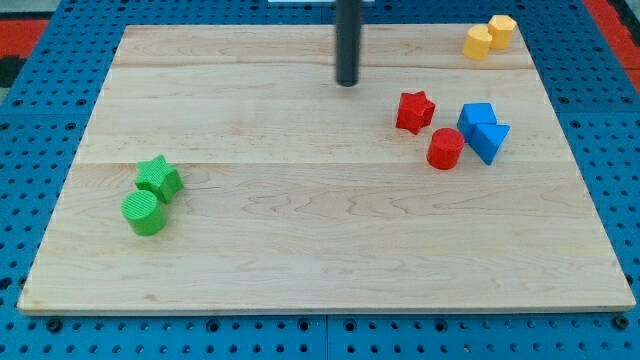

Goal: Push yellow blocks slightly towards down

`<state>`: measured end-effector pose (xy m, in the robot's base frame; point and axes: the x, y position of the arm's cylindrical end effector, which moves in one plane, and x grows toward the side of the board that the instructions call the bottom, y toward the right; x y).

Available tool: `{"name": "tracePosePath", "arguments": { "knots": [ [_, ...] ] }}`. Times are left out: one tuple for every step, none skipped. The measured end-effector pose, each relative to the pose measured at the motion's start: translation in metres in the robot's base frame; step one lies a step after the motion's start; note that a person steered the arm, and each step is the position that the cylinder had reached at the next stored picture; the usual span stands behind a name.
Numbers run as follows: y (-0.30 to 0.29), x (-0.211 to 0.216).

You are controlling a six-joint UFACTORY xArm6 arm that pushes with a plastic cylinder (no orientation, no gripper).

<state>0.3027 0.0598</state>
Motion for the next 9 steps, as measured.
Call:
{"name": "tracePosePath", "arguments": {
  "knots": [
    [0.029,0.071],
    [0.008,0.062],
    [-0.026,-0.012],
    [0.076,-0.010],
    [0.169,0.014],
    [0.269,-0.046],
    [0.285,-0.106],
    [0.277,-0.112],
    [0.211,-0.111]
  ]
}}
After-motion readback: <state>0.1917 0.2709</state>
